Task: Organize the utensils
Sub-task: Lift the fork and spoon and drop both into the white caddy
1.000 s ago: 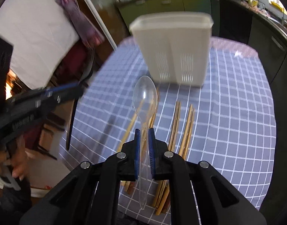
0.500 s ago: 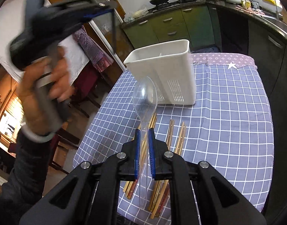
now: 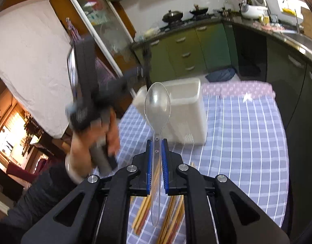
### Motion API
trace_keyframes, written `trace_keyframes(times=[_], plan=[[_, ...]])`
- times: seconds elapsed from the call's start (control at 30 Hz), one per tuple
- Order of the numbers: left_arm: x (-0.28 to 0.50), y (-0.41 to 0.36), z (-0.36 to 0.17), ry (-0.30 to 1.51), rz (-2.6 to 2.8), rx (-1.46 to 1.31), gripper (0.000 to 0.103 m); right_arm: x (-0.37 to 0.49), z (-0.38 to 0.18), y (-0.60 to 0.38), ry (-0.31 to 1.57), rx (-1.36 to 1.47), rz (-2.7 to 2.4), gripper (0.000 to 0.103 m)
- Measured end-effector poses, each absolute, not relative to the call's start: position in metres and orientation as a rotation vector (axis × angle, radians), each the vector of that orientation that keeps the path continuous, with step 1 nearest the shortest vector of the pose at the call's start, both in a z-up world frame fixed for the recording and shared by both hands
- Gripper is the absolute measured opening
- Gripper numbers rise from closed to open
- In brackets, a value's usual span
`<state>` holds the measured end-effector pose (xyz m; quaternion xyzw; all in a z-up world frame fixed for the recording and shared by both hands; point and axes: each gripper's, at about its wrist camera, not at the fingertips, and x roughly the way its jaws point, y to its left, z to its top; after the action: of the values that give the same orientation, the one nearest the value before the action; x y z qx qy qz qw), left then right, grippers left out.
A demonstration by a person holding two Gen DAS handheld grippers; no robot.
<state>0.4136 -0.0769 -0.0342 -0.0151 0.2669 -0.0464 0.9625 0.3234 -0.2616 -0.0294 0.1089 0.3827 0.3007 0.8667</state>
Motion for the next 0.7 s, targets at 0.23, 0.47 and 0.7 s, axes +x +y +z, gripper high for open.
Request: trace_keyframes(times=[0.23,0.47,0.7], plan=[[0.396,-0.066,-0.032,0.592,-0.102,-0.022,0.021,0.373,0.022,-0.251,0.627,0.251,0.523,0.010],[0.359,-0.048,-0.021,0.610,-0.116,-0.043,0.026,0.433,0.041,-0.227,0.478,0.220,0.381,0.010],[0.336,-0.034,-0.030,0.668,-0.129,-0.039,0.026,0.465,0.006,-0.210,0.517,0.154,0.331,0.010]])
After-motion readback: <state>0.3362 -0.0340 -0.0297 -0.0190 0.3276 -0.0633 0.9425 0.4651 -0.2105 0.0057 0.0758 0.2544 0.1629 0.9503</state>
